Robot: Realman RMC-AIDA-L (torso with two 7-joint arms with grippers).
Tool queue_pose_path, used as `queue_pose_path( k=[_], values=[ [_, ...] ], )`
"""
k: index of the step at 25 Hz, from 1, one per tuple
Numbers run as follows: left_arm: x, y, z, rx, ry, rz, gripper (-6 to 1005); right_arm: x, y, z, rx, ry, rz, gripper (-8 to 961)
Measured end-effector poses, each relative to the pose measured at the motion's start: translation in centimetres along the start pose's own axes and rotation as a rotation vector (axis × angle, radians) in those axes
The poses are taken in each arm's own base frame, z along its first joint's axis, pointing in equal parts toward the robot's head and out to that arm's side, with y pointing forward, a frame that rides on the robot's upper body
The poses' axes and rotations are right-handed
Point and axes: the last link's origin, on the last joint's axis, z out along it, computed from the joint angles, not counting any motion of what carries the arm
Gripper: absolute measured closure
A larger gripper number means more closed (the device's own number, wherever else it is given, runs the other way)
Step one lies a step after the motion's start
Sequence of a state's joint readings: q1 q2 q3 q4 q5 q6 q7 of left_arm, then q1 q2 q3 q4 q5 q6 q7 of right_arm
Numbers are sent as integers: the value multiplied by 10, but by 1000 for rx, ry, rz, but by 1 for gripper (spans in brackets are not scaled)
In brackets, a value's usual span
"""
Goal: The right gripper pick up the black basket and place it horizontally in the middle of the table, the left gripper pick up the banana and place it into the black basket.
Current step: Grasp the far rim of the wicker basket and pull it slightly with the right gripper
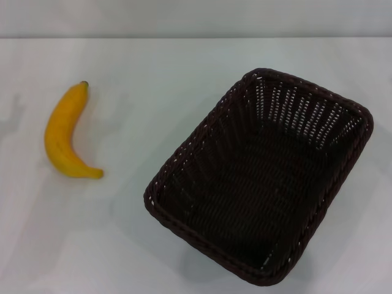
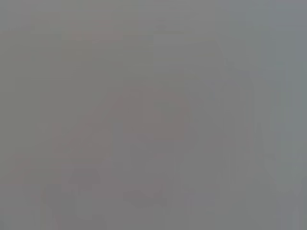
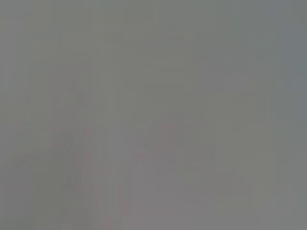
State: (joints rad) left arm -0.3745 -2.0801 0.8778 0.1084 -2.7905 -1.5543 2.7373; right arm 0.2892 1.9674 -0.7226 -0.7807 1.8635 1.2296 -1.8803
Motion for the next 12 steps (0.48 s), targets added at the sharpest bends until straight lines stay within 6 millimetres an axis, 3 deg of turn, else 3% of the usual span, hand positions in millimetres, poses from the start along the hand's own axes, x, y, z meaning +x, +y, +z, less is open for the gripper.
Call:
queue_pose_path(
  k=[5,9,12],
  values=[
    [4,-7,-5,8,9,12,124,-54,8,37,-125,224,21,269],
    [6,-11,-8,14,8,20,125,-91,32,69,-187,446,-26,268],
    [6,-12,-9,16,5,21,126,-106,52,91,-221,608,-60,267]
  ],
)
